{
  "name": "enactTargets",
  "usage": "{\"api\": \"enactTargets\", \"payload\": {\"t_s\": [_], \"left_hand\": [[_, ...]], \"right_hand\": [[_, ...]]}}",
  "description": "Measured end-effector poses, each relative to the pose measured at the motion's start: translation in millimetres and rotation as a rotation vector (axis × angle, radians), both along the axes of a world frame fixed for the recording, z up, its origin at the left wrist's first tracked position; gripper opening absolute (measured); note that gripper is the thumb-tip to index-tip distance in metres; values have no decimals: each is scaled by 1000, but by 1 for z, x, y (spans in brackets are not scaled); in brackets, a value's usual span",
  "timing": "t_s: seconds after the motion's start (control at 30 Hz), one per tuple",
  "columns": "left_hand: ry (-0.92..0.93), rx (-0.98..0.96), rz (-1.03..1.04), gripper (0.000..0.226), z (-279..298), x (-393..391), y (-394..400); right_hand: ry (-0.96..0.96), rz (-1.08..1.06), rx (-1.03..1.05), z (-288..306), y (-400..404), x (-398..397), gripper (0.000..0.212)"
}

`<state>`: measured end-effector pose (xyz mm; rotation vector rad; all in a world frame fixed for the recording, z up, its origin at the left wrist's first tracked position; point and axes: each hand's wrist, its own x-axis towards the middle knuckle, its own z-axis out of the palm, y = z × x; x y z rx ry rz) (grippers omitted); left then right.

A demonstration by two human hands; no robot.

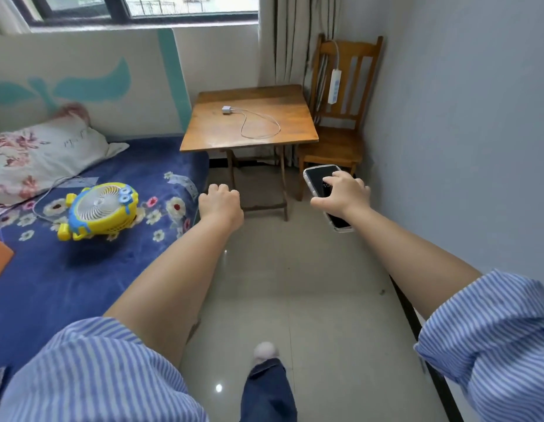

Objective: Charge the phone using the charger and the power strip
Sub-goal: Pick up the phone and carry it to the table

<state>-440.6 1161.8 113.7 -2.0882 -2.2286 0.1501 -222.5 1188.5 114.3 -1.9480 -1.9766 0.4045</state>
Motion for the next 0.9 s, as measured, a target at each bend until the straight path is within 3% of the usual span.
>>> {"api": "enactTargets", "payload": {"t_s": [0.3, 0.57, 0.9], "left_hand": [[-50, -10, -81, 30, -1, -17, 244], [-64, -58, -182, 30, -24, 18, 418], [-55, -97, -137, 31, -28, 73, 620]], "right_hand": [[13, -144, 41, 8, 210, -5, 57], [8, -165, 35, -5, 368, 20, 58], [9, -139, 17, -12, 586, 68, 58]]}}
